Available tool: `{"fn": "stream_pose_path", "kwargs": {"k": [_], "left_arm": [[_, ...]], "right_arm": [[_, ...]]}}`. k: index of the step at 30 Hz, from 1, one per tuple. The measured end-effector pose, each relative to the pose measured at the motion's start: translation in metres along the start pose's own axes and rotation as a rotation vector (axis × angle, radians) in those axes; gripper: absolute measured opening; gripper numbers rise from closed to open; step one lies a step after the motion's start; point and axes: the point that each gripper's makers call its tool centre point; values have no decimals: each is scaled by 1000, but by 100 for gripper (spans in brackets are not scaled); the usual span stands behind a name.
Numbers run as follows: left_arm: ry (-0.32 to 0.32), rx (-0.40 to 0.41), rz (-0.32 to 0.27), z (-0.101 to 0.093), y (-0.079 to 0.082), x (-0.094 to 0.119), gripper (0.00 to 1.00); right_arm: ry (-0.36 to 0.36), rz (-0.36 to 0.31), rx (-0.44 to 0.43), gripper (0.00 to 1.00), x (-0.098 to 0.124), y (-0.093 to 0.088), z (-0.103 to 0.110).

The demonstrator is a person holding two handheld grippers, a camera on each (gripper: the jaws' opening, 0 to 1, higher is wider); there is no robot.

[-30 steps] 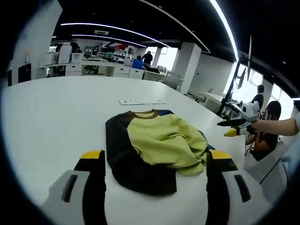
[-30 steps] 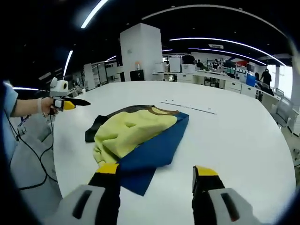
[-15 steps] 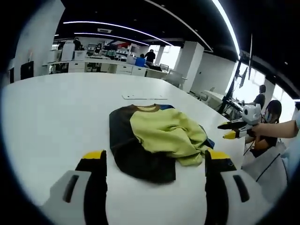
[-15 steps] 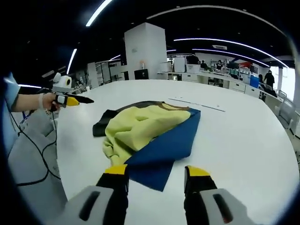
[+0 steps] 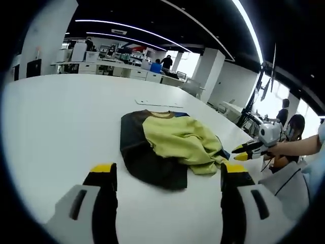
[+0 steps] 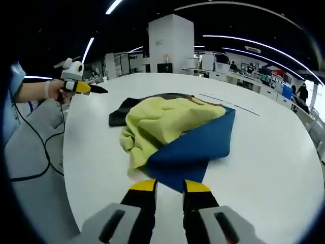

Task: Fold the garment on the visible template until the final outline fits inside the template.

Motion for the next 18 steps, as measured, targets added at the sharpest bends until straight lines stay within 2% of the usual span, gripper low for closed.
{"fn": "stream_pose_path", "kwargs": {"k": [2, 7, 12, 15, 18], "left_arm": [[6, 9, -4, 1, -1, 3, 80], [20, 26, -10, 3, -5, 9, 80], [30, 43, -12, 3, -9, 12, 79], [34, 54, -14, 4, -11, 15, 79], [36, 59, -13, 4, -13, 16, 79]], "right_arm": [[5, 15, 31, 16, -5, -3, 4], [10, -3, 99, 14, -13, 4, 13], [23, -7, 168, 8, -20, 8, 24], [2, -4, 204, 2, -24, 9, 23], [-5, -7, 163, 0, -25, 10, 20]]}}
Point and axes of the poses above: the point that each gripper's makers call its tool centre point, and the gripper's own axes: x roughly backward along the fingers, z roughly to its left, y roughly out of its top, and after that the axes turned 3 degrees about -x, right-handed
